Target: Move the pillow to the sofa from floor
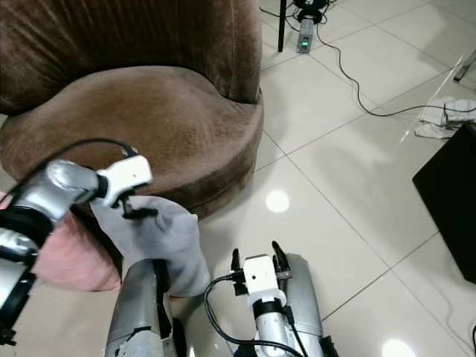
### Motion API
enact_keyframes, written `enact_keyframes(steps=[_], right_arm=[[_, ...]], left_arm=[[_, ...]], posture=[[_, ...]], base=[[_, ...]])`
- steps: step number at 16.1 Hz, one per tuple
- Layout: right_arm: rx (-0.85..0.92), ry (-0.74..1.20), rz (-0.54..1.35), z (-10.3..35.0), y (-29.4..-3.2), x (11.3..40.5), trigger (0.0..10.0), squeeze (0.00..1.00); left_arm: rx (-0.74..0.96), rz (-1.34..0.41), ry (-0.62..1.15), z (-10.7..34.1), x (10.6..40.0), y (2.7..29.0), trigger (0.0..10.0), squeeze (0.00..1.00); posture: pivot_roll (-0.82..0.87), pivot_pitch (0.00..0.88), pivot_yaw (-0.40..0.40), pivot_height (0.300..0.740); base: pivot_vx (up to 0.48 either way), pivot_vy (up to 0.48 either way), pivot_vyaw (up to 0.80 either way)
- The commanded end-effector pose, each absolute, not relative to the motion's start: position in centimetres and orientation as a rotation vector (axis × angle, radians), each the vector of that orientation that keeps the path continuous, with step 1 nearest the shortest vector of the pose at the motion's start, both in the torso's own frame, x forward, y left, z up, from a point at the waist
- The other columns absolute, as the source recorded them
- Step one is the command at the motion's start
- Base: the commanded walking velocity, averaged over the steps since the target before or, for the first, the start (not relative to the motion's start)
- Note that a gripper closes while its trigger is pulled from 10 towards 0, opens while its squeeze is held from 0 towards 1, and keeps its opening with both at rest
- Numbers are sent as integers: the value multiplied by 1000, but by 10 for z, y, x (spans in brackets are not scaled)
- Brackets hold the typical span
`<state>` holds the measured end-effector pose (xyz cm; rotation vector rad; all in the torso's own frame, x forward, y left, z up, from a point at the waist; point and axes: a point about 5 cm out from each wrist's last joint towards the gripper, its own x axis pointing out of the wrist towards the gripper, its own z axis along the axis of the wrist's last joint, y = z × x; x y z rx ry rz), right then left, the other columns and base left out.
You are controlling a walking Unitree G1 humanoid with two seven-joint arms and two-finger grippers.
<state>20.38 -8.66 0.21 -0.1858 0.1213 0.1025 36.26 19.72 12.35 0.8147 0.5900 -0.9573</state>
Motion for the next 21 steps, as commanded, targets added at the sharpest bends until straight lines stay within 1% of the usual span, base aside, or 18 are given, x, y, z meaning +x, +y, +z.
enact_keyframes(steps=[1, 3, 7, 9, 13, 14, 16, 21], right_arm=[[-150, 141, 105, 1, -73, 199, 10000, 0], [-148, 138, 94, 1, -72, 198, 10000, 0], [-147, 136, 90, 2, -71, 198, 10000, 0], [-146, 131, 64, 4, -71, 191, 10000, 0], [-154, 131, 44, 4, -73, 185, 10000, 0], [-157, 130, 38, 4, -73, 184, 10000, 0], [-159, 129, 35, 4, -74, 183, 10000, 0], [-164, 128, 33, 5, -76, 184, 10000, 0]], left_arm=[[847, -944, 604, 125, 364, 200, 10000, 0], [843, -957, 602, 123, 365, 194, 10000, 0], [843, -957, 601, 121, 365, 191, 10000, 0], [873, -890, 627, 89, 356, 178, 10000, 0], [876, -863, 641, 70, 349, 167, 10000, 0], [885, -833, 634, 66, 349, 164, 10000, 0], [917, -787, 632, 60, 347, 164, 10000, 0], [930, -708, 634, 49, 342, 167, 10000, 0]], posture=[[60, 165, 123, 515], [51, 170, 131, 515], [48, 170, 133, 515], [7, 205, 131, 515], [-19, 213, 125, 515], [-27, 211, 124, 515], [-31, 211, 121, 515], [-30, 206, 115, 515]], base=[[0, 0, 0], [0, 0, 0], [0, 0, 0], [0, 0, 0], [0, 0, 0], [0, 0, 0], [0, 0, 0], [0, 0, 0]])
